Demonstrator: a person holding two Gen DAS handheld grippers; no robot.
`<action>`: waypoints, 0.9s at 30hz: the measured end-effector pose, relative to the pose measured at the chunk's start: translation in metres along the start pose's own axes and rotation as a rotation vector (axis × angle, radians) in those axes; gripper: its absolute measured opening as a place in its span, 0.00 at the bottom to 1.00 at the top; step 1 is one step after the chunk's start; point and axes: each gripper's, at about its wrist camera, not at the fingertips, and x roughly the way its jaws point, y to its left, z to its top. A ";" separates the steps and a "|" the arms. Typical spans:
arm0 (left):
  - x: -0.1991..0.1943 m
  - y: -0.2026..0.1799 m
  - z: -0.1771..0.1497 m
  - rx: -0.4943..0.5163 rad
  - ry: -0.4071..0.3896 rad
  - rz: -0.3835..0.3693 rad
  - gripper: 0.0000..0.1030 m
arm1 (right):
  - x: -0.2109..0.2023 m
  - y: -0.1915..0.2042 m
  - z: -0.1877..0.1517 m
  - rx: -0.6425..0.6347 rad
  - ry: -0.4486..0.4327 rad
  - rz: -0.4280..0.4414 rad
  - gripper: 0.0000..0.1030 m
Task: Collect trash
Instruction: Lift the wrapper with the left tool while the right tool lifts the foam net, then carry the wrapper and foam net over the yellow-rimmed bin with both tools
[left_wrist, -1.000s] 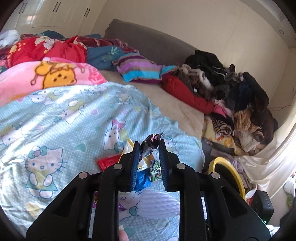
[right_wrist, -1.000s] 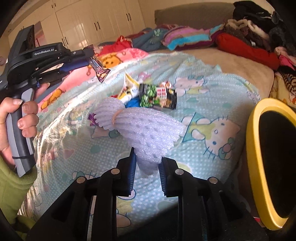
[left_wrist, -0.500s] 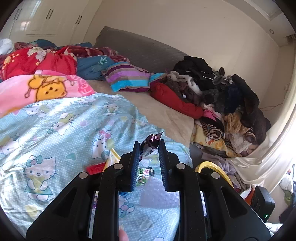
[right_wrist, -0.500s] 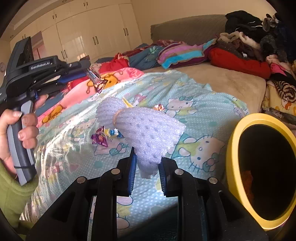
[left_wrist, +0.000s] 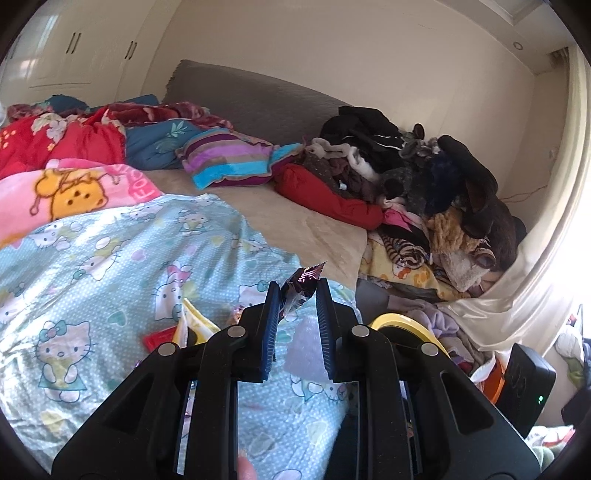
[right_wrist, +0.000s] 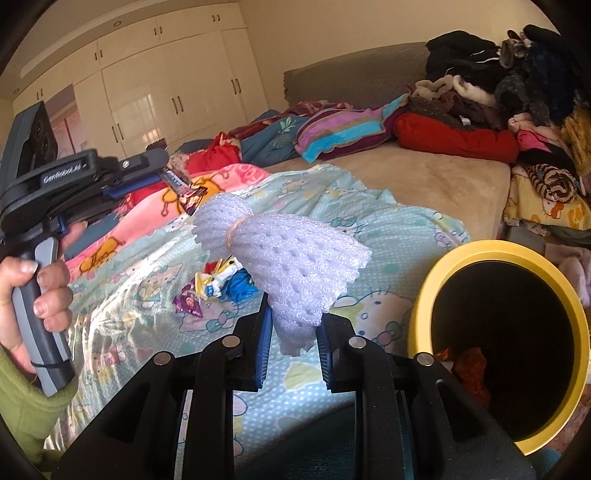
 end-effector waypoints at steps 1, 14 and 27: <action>0.000 -0.002 0.000 0.004 0.001 -0.002 0.14 | -0.002 -0.002 0.000 0.003 -0.004 -0.004 0.21; 0.002 -0.029 -0.004 0.050 0.011 -0.037 0.14 | -0.029 -0.037 0.010 0.071 -0.064 -0.053 0.21; 0.010 -0.064 -0.015 0.110 0.041 -0.086 0.14 | -0.050 -0.077 0.015 0.154 -0.116 -0.105 0.21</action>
